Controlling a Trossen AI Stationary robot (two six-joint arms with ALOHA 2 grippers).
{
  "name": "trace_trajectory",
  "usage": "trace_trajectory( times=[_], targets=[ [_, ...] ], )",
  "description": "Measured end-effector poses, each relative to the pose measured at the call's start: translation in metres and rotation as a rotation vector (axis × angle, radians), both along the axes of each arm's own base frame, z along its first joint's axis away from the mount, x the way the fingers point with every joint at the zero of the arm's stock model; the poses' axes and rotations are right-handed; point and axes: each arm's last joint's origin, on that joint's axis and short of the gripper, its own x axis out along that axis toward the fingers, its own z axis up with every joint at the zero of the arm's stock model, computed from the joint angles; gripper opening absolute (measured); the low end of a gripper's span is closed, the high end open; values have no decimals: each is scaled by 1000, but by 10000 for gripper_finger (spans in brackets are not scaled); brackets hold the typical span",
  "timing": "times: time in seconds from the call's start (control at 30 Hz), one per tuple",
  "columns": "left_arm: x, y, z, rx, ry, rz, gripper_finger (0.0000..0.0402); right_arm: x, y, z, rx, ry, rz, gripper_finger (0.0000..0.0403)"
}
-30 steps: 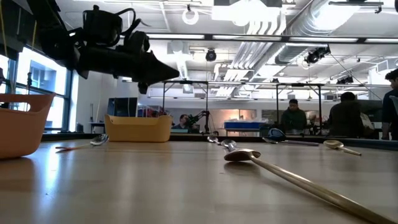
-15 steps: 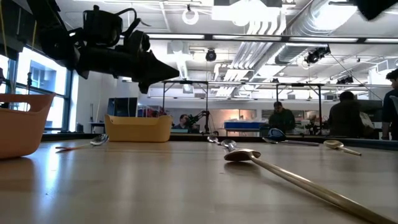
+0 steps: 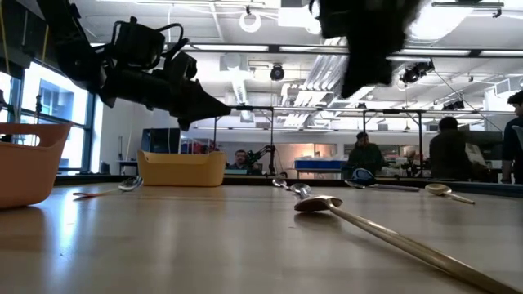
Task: Sort silverware by color (type)
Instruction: Put the top orange spoon into the yellow bin
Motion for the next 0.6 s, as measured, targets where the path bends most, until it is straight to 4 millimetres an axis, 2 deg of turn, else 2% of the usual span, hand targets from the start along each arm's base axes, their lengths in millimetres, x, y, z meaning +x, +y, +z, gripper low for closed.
trace_trajectory(
  times=[0.1,0.2,0.27,0.4,0.6],
  targets=[
    [-1,3,0,11,-2,-8,0,16,-28,-15,48,-200,134,3],
    [-4,10,3,24,-25,18,0,17,-61,-36,79,-335,187,1],
    [-6,16,4,19,-36,36,0,14,-83,-46,67,-402,163,1],
    [-12,27,3,-2,-37,49,0,3,-120,-59,26,-417,59,0],
    [-20,41,3,-6,-35,110,0,-2,-154,-53,-44,-386,-88,0]
  ],
)
